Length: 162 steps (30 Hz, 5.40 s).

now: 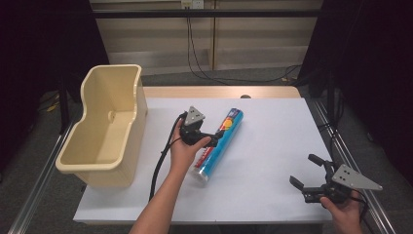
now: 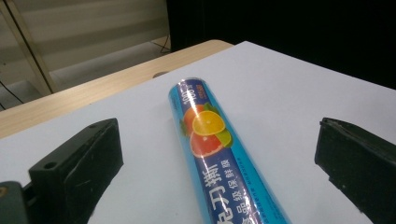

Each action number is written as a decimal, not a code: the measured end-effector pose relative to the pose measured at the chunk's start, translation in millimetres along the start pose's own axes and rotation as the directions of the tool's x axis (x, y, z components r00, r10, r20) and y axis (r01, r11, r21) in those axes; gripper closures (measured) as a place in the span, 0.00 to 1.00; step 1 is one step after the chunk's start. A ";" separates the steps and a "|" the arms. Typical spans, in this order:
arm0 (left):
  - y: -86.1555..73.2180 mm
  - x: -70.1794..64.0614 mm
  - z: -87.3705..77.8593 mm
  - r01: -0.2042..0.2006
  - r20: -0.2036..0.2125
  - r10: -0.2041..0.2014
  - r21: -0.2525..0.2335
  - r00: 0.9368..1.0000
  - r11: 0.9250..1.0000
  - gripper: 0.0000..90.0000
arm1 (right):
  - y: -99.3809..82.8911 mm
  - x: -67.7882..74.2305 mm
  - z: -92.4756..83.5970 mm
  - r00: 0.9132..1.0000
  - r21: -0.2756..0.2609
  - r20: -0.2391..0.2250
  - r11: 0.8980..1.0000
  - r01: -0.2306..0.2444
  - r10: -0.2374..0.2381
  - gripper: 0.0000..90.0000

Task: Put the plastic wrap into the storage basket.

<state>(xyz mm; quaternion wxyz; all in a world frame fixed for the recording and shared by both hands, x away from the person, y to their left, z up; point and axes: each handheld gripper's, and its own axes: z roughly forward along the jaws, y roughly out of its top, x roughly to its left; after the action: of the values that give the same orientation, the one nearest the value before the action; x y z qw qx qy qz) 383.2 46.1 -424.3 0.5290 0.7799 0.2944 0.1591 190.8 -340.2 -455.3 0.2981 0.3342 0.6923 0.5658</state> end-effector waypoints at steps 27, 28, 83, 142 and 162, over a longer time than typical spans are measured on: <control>16.2 -0.8 47.2 0.145 -0.048 -0.138 0.437 0.989 0.888 0.02 | -1.0 -0.4 1.2 1.000 0.011 -0.010 1.000 0.007 -0.007 0.02; 16.5 -1.2 47.8 0.156 -0.054 -0.148 0.450 0.988 0.879 0.02 | -1.1 -0.5 1.3 1.000 0.011 -0.012 1.000 0.007 -0.007 0.02; 7.7 -9.9 82.4 0.309 -0.223 -0.215 0.715 0.951 0.627 0.35 | -1.9 -2.1 1.6 1.000 0.016 -0.014 1.000 0.022 -0.022 0.02; 117.5 46.9 -99.0 0.504 -0.398 -0.314 0.609 0.862 0.612 0.35 | -1.8 0.5 5.2 0.999 0.020 -0.023 0.999 0.025 -0.024 0.02; 114.2 68.3 -170.0 0.594 -0.497 -0.345 0.535 0.796 0.601 0.35 | -1.8 1.9 6.7 0.999 0.021 -0.027 0.999 0.027 -0.026 0.02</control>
<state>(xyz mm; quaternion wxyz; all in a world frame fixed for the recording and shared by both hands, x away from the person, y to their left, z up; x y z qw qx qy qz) 374.3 182.8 -257.5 0.1764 0.7673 0.6159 0.0284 194.7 -335.0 -458.3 0.2927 0.3205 0.7066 0.5588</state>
